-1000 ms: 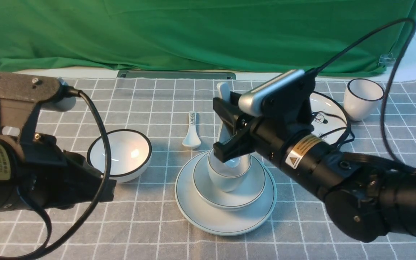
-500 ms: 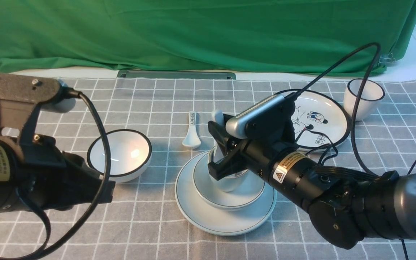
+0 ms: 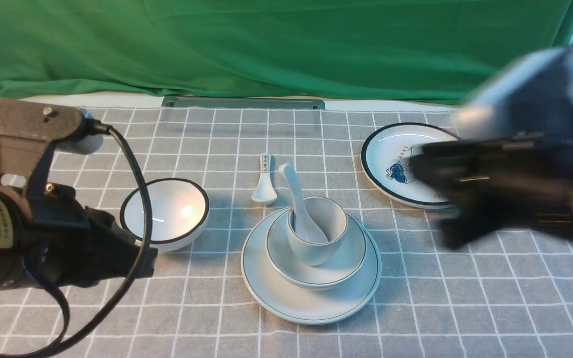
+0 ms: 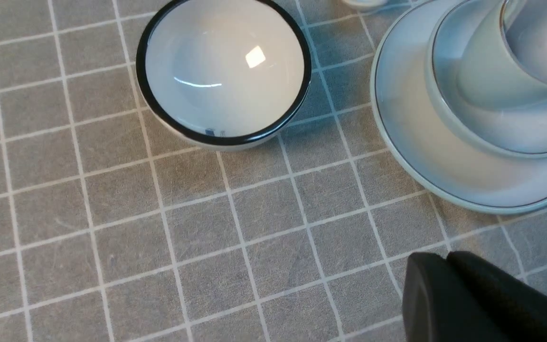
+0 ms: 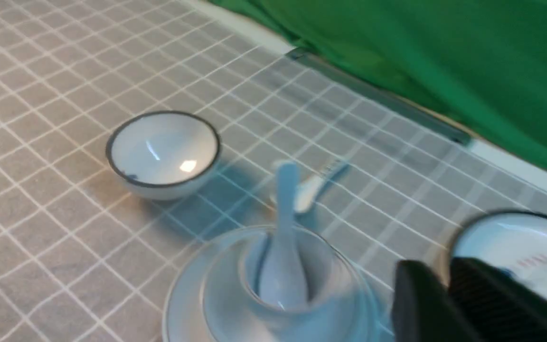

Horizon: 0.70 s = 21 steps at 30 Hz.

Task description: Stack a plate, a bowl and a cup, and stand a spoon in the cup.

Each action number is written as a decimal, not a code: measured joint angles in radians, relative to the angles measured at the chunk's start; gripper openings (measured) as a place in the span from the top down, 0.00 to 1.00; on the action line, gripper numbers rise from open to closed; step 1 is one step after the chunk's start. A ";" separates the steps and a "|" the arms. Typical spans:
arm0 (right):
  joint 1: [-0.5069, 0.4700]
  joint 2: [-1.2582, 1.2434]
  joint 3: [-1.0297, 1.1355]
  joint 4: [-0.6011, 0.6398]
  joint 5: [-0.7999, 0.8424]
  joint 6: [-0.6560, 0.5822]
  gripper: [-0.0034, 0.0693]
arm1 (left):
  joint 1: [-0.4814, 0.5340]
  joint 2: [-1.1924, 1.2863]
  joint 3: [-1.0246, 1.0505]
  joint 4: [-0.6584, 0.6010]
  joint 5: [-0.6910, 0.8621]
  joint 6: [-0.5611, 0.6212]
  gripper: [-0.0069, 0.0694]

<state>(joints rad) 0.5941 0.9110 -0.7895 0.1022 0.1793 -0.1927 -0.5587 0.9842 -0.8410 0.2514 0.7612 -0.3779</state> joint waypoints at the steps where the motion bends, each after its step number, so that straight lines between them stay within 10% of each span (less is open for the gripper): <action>1: -0.034 -0.119 0.018 -0.002 0.060 0.025 0.89 | 0.000 0.000 0.000 0.000 -0.009 0.000 0.90; 21: -0.142 -0.729 0.496 -0.004 -0.093 0.067 0.92 | 0.000 -0.375 0.284 -0.060 -0.264 0.000 0.90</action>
<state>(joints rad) 0.4519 0.1820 -0.2935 0.0981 0.0866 -0.1258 -0.5587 0.6089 -0.5566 0.1915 0.4973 -0.3779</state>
